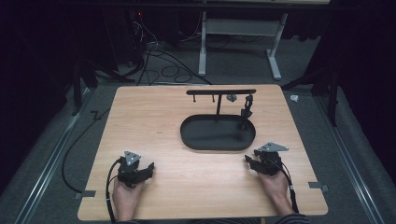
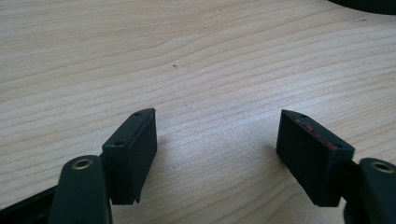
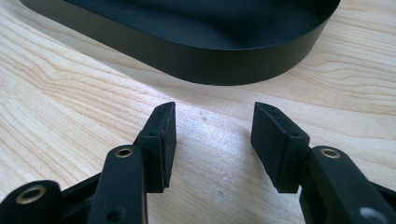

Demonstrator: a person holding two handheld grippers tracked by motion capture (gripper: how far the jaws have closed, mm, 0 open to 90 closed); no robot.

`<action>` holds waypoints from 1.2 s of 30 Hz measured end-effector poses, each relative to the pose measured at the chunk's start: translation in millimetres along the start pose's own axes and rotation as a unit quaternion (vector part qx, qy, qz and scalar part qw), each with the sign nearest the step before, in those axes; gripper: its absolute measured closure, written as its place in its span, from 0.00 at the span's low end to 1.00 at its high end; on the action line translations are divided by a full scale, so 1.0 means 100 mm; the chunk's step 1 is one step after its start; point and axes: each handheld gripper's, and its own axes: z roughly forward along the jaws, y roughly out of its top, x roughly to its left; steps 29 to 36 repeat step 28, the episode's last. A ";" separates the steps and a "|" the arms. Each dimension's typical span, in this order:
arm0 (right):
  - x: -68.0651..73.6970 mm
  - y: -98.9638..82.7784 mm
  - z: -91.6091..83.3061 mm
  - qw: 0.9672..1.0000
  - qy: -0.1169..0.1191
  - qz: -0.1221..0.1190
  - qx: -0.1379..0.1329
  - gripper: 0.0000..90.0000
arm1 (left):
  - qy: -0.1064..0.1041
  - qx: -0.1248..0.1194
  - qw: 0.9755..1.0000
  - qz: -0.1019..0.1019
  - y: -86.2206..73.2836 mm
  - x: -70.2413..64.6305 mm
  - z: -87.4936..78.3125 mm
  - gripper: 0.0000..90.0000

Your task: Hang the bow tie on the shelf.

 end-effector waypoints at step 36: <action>0.04 0.00 0.01 1.000 -0.005 -0.014 0.005 0.49 | 0.000 0.000 1.000 0.000 0.00 0.00 0.00 0.33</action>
